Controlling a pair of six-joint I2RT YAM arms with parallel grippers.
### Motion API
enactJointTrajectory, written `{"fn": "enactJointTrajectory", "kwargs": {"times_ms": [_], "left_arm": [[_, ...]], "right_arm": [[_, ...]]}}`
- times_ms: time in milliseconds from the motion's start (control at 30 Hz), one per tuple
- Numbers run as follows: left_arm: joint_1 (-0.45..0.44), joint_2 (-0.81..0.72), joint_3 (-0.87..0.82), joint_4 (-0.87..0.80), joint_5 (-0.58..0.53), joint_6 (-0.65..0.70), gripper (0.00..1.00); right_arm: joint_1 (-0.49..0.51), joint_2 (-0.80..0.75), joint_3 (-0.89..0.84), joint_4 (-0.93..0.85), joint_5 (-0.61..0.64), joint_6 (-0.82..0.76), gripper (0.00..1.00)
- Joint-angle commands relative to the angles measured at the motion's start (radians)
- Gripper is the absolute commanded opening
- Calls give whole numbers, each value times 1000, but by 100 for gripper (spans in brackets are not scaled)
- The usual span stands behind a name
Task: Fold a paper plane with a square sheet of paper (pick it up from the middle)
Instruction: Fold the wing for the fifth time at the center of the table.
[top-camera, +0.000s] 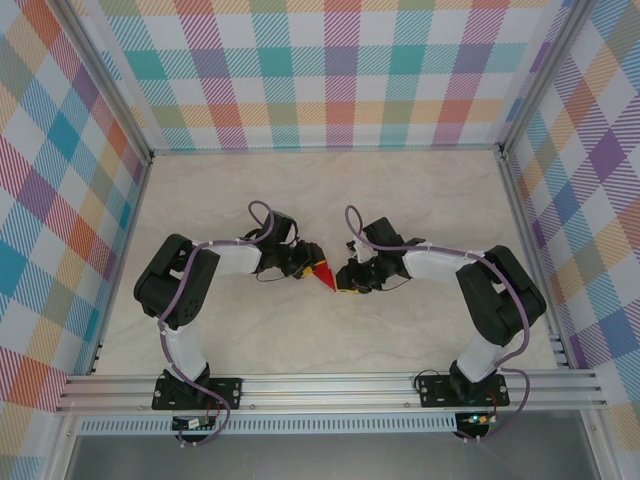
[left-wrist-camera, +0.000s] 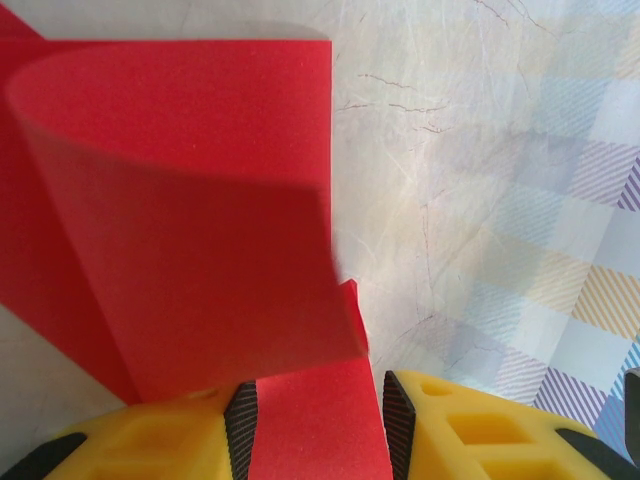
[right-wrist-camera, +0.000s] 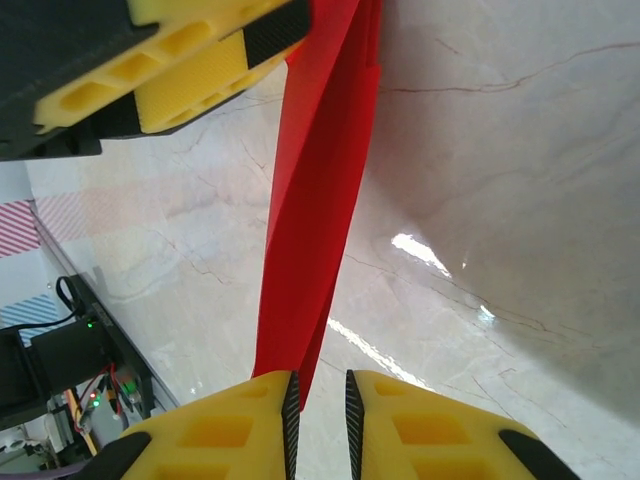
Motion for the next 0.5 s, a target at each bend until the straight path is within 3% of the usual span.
{"fn": "enactJointTrajectory", "kwargs": {"times_ms": [0,100,167,267,467], "left_arm": [[4,73,-21,-79,-38,10,41],[4,72,-20,-79,-37,12,41],[5,74,-21,-79,-36,14,41],[4,76,-21,-76,-35,12,41],[4,75,-20,-77,-37,10,41]], "right_arm": [[6,-57,3,-53,142,21,25],[6,-130,-17,-100,307,33,30],[6,-171,-29,-94,326,30,32],[9,-174,-17,-64,215,7,30],[71,-58,73,-32,46,-4,17]]}}
